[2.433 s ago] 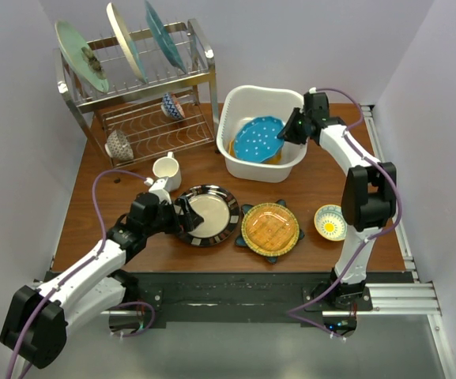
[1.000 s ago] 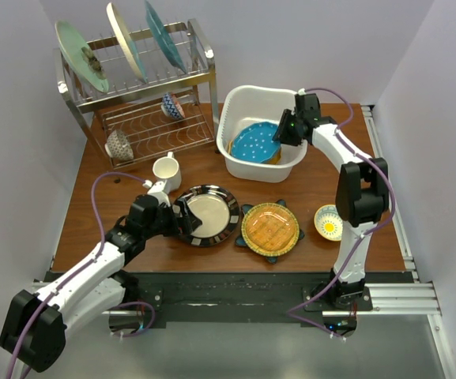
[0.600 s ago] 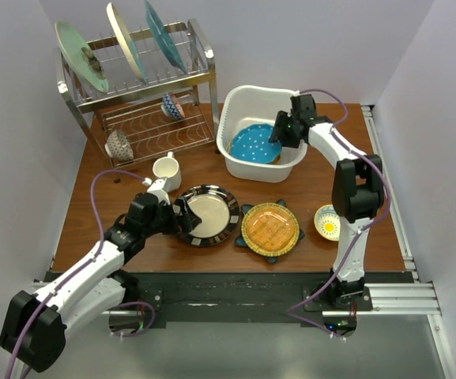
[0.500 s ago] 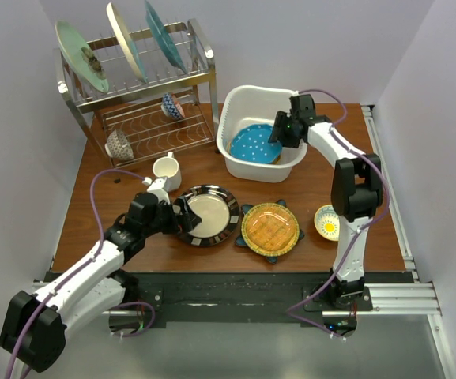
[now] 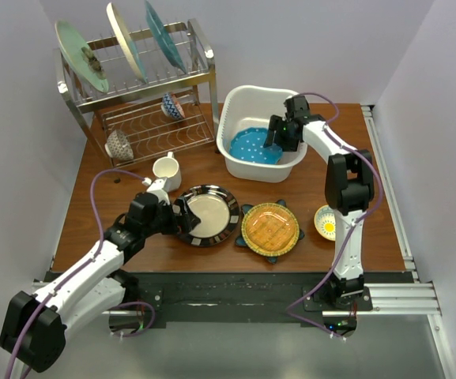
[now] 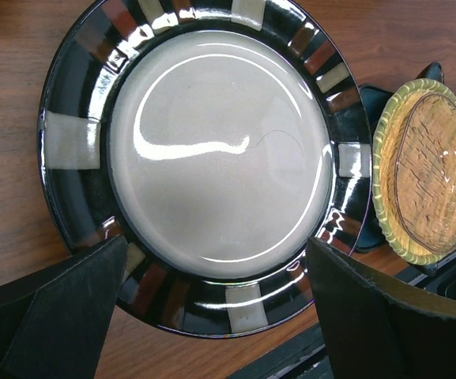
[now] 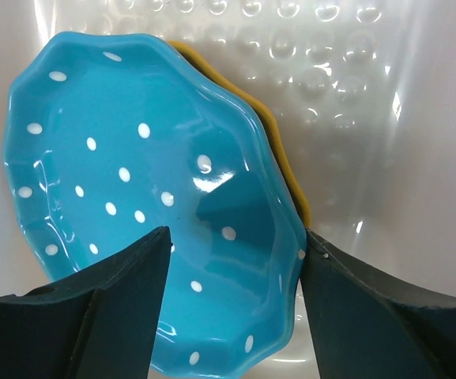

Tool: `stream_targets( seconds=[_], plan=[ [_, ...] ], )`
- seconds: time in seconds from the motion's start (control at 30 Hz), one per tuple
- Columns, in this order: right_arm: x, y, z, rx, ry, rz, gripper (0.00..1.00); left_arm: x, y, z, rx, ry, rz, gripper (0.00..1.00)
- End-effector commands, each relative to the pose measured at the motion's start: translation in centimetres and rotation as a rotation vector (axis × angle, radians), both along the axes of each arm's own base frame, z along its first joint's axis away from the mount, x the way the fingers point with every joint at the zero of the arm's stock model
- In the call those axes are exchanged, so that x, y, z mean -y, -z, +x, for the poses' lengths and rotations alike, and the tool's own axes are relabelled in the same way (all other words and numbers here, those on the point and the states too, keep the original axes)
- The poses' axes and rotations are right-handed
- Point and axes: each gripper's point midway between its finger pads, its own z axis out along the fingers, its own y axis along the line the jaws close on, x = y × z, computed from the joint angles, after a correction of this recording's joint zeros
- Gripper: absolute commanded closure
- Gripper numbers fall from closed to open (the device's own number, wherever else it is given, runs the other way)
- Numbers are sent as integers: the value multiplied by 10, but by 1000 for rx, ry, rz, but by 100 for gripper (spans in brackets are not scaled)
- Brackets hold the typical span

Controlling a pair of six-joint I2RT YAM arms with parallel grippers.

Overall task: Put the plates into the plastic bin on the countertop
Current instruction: Place the plate in the plastic bin.

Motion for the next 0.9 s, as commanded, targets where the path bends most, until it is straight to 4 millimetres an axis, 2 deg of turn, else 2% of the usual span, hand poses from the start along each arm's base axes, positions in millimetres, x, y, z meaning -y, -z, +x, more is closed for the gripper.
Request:
stream_targets(
  seconds=[0.0,0.1,0.37,0.53,0.87],
  plan=[
    [-7,-12,-6,-2,-18,48,30,2,-22,9,70,8,-2,0],
    [-6,-25,-6,19,-20,49,29,1,-22,9,71,7,1,0],
    [6,-85,-2,156,-3,9,21,2,-21,7,64,12,-6,0],
    [12,-98,-5,177,5,-22,20,3,-23,6,73,16,-18,0],
    [10,-120,-13,209,-13,-11,19,2,-25,4,78,12,-21,0]
  ],
)
